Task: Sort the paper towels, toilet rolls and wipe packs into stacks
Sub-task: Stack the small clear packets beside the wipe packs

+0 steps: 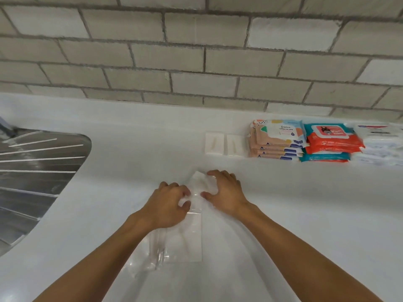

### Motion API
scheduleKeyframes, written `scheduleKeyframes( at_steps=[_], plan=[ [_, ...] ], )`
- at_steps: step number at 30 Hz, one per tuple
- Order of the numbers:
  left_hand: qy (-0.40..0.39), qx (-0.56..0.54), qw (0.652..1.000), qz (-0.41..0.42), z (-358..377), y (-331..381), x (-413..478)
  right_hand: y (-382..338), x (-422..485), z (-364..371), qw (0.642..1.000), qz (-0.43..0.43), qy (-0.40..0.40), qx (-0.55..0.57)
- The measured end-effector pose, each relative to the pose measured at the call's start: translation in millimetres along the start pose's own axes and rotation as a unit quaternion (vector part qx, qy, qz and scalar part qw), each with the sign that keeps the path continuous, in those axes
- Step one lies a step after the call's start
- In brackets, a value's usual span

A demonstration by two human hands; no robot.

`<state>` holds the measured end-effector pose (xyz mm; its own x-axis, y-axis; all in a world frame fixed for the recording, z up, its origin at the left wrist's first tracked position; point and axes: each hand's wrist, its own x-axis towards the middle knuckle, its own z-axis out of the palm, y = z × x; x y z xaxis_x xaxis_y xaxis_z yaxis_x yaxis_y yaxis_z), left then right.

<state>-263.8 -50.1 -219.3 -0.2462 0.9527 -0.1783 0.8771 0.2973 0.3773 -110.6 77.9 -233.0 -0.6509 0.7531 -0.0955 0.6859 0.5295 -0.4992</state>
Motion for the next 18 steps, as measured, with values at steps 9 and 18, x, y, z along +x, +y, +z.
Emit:
scheduleKeyframes(
  at_steps=[9, 18],
  plan=[
    [-0.085, 0.059, 0.995, 0.011, 0, 12, -25, 14, -24, -3, 0.989, 0.06, 0.045, 0.13],
    [-0.025, -0.119, 0.992, 0.027, -1, 17, -15, 20, -37, -18, 0.972, 0.106, 0.062, 0.201]
  ],
)
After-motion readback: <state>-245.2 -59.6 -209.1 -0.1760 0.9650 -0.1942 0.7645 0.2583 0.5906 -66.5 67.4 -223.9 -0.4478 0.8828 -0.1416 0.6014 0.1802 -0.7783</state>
